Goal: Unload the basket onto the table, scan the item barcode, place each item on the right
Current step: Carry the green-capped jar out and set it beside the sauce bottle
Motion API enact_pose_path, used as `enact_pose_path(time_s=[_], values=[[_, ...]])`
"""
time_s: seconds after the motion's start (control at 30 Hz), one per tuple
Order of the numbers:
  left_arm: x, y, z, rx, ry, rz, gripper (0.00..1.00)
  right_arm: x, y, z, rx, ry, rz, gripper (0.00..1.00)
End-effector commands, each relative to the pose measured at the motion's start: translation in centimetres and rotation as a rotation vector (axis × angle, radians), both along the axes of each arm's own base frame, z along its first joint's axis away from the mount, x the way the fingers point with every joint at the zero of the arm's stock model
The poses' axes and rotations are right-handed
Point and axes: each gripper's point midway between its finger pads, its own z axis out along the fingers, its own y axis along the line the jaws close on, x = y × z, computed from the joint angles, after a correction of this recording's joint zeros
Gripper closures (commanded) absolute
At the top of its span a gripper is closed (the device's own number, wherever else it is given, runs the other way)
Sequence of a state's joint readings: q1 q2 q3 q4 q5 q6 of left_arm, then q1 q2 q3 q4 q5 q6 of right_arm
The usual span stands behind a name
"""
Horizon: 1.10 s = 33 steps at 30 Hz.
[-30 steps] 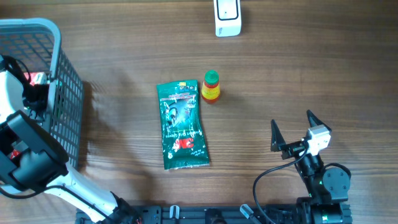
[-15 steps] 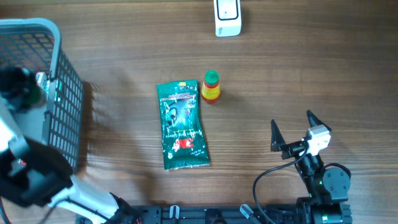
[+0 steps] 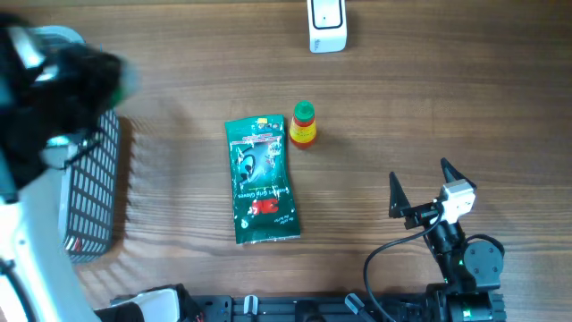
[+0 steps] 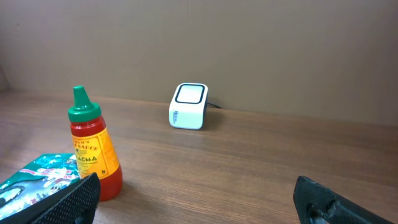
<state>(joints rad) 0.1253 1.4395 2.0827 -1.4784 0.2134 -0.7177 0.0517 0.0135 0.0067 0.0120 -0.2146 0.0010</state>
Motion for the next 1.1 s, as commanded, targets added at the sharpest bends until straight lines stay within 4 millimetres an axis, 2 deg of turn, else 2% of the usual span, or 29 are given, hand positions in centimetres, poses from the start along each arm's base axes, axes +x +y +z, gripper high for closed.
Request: enact_pose_path(time_s=[0.0, 0.13, 0.23, 0.3, 0.37, 0.43, 0.47, 0.5, 0.63, 0.73, 0.87, 1.0, 1.07], values=[[0.5, -8.4, 0.5, -0.033, -0.029, -0.252, 0.38, 0.0, -0.1, 0.2, -0.008, -0.013, -0.008, 0.00], [1.3, -16.8, 0.0, -0.012, -0.066, -0.474, 0.38, 0.0, -0.1, 0.2, -0.007, -0.012, -0.008, 0.00], [1.7, -22.4, -1.7, 0.022, -0.062, -0.585, 0.37, 0.0, -0.1, 0.2, -0.007, -0.012, -0.008, 0.00], [1.6, -27.4, -4.0, 0.026, -0.031, -0.687, 0.36, 0.0, -0.1, 0.2, -0.007, -0.012, -0.008, 0.00], [1.2, -30.6, -6.2, 0.037, 0.005, -0.751, 0.35, 0.0, -0.1, 0.2, -0.008, -0.013, -0.008, 0.00], [0.4, -34.4, -9.7, 0.062, 0.067, -0.826, 0.35, 0.0, -0.1, 0.2, -0.007, -0.012, -0.008, 0.00], [0.0, -36.3, -12.2, 0.084, 0.112, -0.862, 0.35, 0.0, -0.1, 0.2, -0.007, -0.012, -0.008, 0.00], [-0.3, -37.3, -13.7, 0.103, 0.140, -0.877, 0.35, 0.0, -0.1, 0.2, -0.008, -0.013, -0.008, 0.00], [-1.4, -39.6, -21.2, 0.208, 0.289, -0.914, 0.36, 0.0, -0.1, 0.2, -0.007, -0.012, -0.008, 0.00], [-1.6, -39.6, -25.4, 0.286, 0.377, -0.890, 0.36, 0.0, -0.1, 0.2, -0.008, -0.013, -0.008, 0.00], [-0.7, -38.7, -29.1, 0.355, 0.439, -0.825, 0.35, 0.0, -0.1, 0.2, -0.007, -0.012, -0.008, 0.00], [0.9, -37.7, -30.8, 0.389, 0.451, -0.711, 0.34, 0.0, -0.1, 0.2, -0.008, -0.013, -0.008, 0.00], [1.6, -37.8, -31.6, 0.385, 0.446, -0.696, 0.34, 0.0, -0.1, 0.2, -0.007, -0.012, -0.008, 0.00]])
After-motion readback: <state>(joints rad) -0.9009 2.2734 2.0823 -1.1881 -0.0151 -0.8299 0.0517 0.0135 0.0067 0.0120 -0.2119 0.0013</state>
